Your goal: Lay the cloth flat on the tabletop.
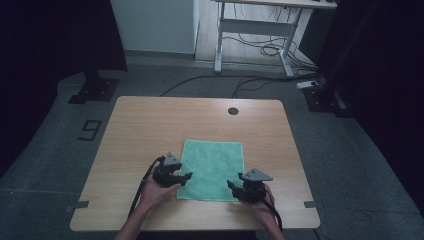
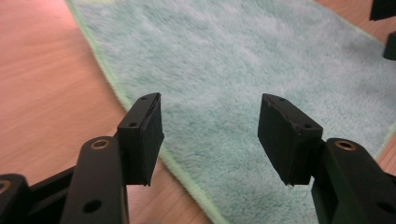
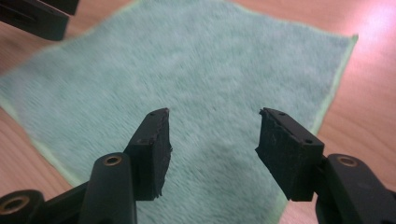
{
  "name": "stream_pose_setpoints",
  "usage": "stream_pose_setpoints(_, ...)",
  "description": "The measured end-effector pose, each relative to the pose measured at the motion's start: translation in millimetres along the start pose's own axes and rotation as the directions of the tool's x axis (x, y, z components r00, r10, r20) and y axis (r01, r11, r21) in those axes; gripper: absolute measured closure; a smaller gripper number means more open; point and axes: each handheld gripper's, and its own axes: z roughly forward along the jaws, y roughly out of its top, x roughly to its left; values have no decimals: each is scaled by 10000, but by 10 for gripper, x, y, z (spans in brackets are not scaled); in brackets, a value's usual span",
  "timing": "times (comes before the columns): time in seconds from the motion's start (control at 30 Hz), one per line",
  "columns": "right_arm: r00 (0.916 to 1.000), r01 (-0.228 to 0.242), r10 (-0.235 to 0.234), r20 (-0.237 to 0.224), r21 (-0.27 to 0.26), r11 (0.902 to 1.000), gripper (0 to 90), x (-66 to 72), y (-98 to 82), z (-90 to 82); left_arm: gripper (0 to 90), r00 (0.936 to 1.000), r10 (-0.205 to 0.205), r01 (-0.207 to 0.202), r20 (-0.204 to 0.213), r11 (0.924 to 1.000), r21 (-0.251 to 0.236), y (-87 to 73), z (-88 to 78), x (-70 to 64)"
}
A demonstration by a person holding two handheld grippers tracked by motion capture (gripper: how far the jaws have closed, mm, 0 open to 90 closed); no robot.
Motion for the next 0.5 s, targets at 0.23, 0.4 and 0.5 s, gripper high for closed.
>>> stream_pose_setpoints(0.23,9992,104,-116,-383,-336,9994,420,107,76,-31,401,10000,-52,50,-72,9998,-205,55,-92,20)
stream_pose_setpoints(0.4,9981,147,-180,-596,-554,9984,413,166,127,-44,405,9996,-235,230,-174,9994,-259,58,-118,85)
stream_pose_setpoints(0.5,9978,165,-206,-631,-646,9978,412,194,152,-43,405,9994,-285,280,-221,9994,-213,42,-124,113)
